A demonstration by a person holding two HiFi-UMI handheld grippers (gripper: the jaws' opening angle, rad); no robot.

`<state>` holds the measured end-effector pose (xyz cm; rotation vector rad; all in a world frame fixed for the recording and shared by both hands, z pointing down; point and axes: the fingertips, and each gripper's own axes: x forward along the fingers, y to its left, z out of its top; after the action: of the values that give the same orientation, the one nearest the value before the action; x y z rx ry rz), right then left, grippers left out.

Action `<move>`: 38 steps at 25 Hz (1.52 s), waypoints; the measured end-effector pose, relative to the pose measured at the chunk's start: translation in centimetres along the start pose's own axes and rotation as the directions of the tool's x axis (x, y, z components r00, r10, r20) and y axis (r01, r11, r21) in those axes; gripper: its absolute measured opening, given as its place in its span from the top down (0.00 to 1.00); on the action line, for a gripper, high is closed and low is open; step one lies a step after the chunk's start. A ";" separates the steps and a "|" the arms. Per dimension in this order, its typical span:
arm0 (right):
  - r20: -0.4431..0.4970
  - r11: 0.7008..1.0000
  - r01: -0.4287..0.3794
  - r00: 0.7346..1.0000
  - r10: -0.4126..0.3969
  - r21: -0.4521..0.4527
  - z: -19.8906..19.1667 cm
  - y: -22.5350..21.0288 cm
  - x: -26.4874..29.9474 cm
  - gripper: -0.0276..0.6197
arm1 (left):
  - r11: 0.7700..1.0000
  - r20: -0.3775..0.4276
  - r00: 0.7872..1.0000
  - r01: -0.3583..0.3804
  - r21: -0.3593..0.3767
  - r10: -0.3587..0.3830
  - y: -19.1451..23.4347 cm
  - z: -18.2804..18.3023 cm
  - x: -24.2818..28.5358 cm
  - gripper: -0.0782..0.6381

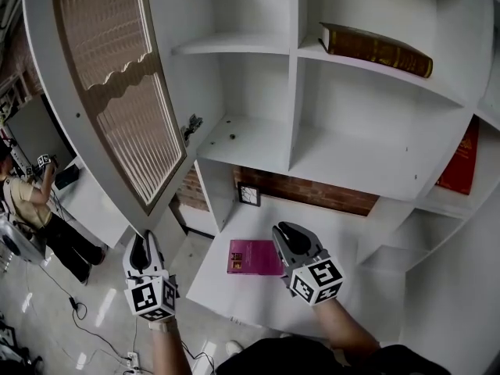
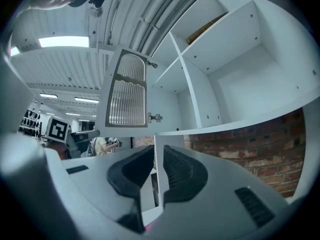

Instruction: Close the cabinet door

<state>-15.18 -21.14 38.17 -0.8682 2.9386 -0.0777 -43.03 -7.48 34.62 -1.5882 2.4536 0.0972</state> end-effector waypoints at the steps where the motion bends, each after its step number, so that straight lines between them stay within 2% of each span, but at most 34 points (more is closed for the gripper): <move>1: 0.000 1.000 0.001 1.000 -0.001 0.001 0.1 -0.1 -0.3 0.86 | 1.000 0.003 1.000 0.000 0.002 0.000 -0.3 0.1 -0.2 0.77; 20: -0.016 1.000 0.003 1.000 -0.003 -0.014 -0.5 -3.4 -5.0 0.86 | 1.000 0.015 1.000 -0.007 -0.006 0.007 -5.7 0.9 -2.2 0.78; 34: -0.019 0.999 -0.048 0.999 0.048 0.004 -1.1 -5.9 -5.4 0.86 | 1.000 0.000 1.000 -0.005 -0.013 0.005 -10.0 0.9 -2.2 0.79; 38: -0.022 0.999 -0.048 0.999 0.049 0.016 -1.5 -6.8 -5.9 0.86 | 1.000 0.010 1.000 0.017 0.010 -0.017 -12.0 1.4 -2.0 0.78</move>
<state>-6.67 -23.60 40.45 -0.7985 2.9737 -0.1079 -31.14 -10.39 34.46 -1.6003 2.4282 0.0895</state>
